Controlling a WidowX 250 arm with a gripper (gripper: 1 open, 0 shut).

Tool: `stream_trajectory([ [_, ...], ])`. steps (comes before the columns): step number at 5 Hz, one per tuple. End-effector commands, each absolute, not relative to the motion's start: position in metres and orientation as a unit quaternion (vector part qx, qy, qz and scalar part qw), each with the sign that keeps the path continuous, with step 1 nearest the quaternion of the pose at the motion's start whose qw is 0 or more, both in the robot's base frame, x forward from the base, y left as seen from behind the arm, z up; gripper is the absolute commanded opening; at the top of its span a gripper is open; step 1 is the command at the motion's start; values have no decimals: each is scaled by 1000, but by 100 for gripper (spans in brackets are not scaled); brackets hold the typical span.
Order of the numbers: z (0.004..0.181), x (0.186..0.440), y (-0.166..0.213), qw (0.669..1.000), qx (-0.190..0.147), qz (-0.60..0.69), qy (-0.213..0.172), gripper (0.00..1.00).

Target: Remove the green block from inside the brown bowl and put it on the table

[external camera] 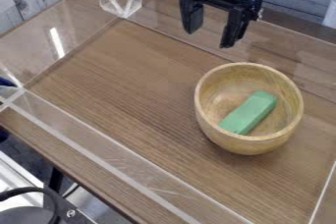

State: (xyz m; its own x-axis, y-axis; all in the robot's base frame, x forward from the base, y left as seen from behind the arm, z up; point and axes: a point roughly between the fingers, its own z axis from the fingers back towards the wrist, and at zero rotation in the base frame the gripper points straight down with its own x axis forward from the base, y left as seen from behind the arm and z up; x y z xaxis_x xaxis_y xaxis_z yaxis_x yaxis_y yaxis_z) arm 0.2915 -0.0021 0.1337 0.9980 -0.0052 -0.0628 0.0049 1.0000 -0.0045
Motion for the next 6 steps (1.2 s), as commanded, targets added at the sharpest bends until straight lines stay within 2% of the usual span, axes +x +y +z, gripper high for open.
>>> stream_trajectory([
  [1, 127, 287, -15, 999, -5, -22, 37, 100],
  [3, 101, 277, -43, 997, -9, -72, 39, 100],
  [6, 72, 285, -76, 993, -10, -106, 48, 100],
])
